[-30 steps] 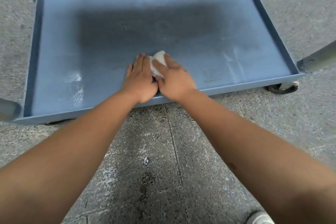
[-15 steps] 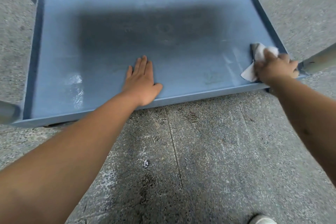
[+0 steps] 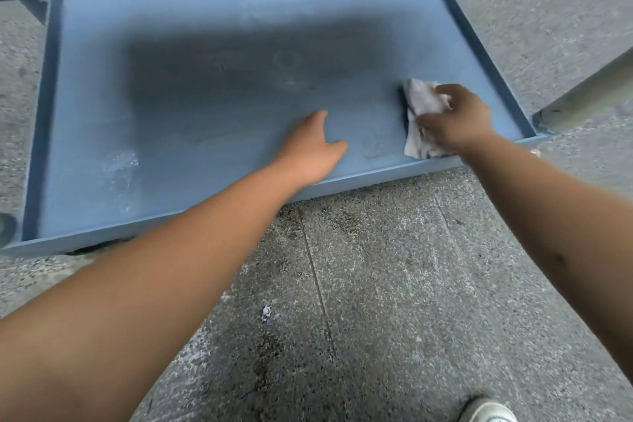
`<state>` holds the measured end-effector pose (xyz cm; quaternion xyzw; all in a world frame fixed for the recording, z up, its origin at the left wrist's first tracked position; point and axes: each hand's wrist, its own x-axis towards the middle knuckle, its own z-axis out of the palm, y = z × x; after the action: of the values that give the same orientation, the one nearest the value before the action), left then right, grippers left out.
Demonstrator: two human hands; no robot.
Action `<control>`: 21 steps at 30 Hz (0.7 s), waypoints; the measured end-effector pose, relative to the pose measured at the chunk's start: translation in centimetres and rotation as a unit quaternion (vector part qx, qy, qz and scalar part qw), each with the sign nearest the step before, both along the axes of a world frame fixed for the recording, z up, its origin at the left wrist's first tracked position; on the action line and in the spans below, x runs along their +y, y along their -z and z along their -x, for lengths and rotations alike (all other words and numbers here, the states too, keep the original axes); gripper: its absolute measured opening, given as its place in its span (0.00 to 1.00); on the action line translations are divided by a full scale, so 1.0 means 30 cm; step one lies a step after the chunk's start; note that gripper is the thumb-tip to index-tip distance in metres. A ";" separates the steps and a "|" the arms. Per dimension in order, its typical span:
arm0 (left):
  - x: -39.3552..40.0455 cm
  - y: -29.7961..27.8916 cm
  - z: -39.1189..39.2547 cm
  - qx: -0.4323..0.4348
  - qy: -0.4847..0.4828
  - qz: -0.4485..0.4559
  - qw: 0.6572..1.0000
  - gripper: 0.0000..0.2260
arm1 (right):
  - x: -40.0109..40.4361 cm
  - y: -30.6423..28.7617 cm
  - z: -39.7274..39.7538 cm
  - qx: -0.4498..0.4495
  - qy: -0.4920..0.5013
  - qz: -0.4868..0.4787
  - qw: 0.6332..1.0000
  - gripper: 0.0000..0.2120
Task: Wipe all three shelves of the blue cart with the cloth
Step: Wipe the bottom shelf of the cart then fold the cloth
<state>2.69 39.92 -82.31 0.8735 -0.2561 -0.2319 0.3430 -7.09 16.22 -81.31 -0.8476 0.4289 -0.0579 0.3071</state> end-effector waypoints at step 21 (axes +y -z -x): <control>0.121 -0.090 0.013 0.352 -0.178 0.278 0.876 0.10 | 0.482 0.029 -0.033 -0.287 -0.159 -0.463 0.823 0.20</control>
<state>2.30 43.55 -79.60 0.6336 -0.0127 -0.3789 0.6744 -6.11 30.67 -82.17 -0.6075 0.1566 -0.0436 0.7775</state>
